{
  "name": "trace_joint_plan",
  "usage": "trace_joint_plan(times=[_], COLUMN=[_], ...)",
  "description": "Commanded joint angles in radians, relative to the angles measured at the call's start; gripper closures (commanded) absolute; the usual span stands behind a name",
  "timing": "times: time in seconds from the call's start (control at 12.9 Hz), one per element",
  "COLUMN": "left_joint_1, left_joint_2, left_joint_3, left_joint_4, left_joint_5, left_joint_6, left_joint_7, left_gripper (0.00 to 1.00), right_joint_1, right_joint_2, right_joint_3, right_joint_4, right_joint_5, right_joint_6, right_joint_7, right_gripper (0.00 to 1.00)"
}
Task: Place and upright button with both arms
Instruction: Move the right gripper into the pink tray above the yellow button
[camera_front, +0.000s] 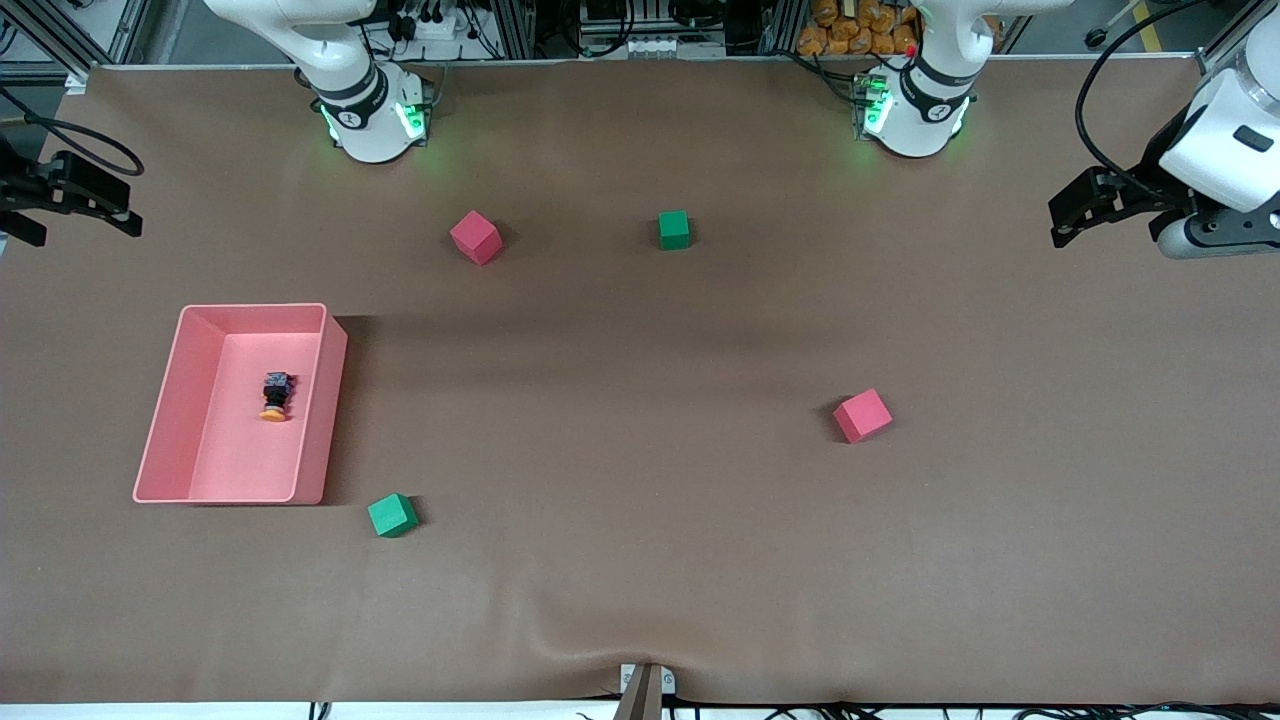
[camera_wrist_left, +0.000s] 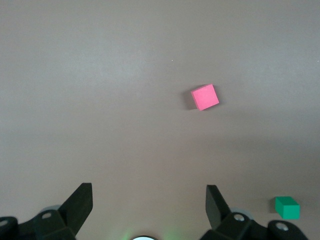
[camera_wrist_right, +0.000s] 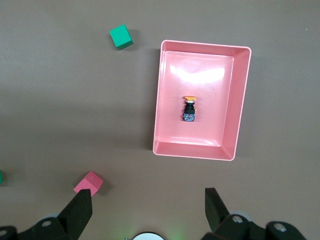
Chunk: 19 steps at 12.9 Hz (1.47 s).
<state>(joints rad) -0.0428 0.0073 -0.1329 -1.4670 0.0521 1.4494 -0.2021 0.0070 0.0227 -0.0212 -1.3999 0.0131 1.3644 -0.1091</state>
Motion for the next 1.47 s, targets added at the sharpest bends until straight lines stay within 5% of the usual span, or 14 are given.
trace_joint_plan(times=[0.0, 0.46, 0.93, 1.24, 1.39], left_joint_1=[0.006, 0.009, 0.009, 0.011, 0.009], left_joint_2=[-0.006, -0.015, -0.010, -0.010, -0.004], left_joint_3=[-0.002, -0.001, -0.001, 0.001, 0.000], left_joint_4=[0.007, 0.007, 0.007, 0.008, 0.007], left_joint_5=[-0.012, -0.048, -0.040, -0.038, -0.038], left_joint_6=[0.002, 0.002, 0.002, -0.001, 0.000], left_joint_7=[0.009, 0.009, 0.009, 0.007, 0.007], left_gripper=[0.00, 0.00, 0.00, 0.00, 0.00], right_joint_1=[-0.007, -0.010, -0.010, -0.010, -0.010], right_joint_2=[-0.038, -0.024, 0.115, 0.228, 0.235], right_joint_3=[0.009, 0.006, -0.080, -0.082, -0.082], right_joint_4=[-0.037, -0.028, -0.019, -0.056, -0.191], right_joint_5=[-0.016, -0.018, -0.019, -0.010, -0.006], right_joint_6=[0.007, -0.001, 0.013, 0.152, 0.322], right_joint_7=[0.009, -0.007, -0.021, -0.037, -0.041], right_gripper=[0.00, 0.00, 0.00, 0.00, 0.00])
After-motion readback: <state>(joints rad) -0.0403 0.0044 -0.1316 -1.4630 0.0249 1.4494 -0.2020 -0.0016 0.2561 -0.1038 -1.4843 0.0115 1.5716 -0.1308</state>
